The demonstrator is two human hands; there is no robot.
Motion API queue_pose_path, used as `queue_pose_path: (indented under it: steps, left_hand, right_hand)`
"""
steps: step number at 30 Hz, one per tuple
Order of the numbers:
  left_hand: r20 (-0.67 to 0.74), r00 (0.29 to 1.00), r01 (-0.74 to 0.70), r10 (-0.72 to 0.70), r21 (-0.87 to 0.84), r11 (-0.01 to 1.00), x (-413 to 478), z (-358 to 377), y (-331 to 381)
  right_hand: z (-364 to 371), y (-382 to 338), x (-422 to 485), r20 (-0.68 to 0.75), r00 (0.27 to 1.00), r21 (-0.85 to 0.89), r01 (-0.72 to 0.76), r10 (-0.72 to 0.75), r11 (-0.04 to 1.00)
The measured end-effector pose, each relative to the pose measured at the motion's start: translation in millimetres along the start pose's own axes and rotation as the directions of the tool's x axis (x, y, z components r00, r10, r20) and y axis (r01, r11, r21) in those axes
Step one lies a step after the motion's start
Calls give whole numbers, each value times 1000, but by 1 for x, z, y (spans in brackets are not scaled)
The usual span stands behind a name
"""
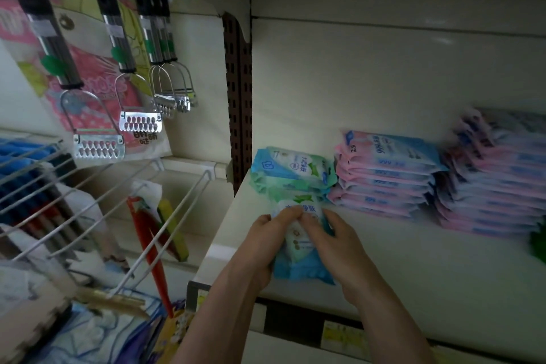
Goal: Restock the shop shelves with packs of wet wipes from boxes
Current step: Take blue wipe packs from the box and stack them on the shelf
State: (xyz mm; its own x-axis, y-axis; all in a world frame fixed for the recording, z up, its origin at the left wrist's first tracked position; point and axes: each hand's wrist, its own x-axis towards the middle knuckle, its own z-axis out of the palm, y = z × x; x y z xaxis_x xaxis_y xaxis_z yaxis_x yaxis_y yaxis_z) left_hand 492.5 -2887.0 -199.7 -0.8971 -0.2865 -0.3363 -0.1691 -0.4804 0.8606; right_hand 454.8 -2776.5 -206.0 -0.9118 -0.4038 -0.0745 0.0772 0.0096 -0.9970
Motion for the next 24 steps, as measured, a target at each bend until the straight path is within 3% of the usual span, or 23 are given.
queue_pose_path:
  steps: [6, 13, 18, 21, 23, 24]
  left_hand:
    - [56, 998, 6, -2, -76, 997, 1, -13, -2]
    - [75, 996, -9, 43, -398, 917, -1, -31, 4]
    - [-38, 998, -63, 53, -370, 927, 1, -36, 4]
    - [-27, 999, -44, 36, -390, 920, -2, -37, 5]
    - [-2, 1000, -15, 16, -404, 915, -3, -39, 7]
    - [-2, 1000, -7, 7, -410, 912, -3, -40, 8]
  right_hand:
    - [7, -1, -1, -22, 999, -61, 47, -49, 997]
    - [27, 0, 7, -71, 997, -75, -26, 21, 997]
    - [36, 11, 8, -74, 995, -2, -73, 73, 997]
    - [30, 10, 9, -38, 993, 39, -107, 108, 994]
    - [28, 10, 11, -50, 993, -35, -113, 111, 993]
    - [27, 9, 12, -72, 996, -160, -71, 60, 984]
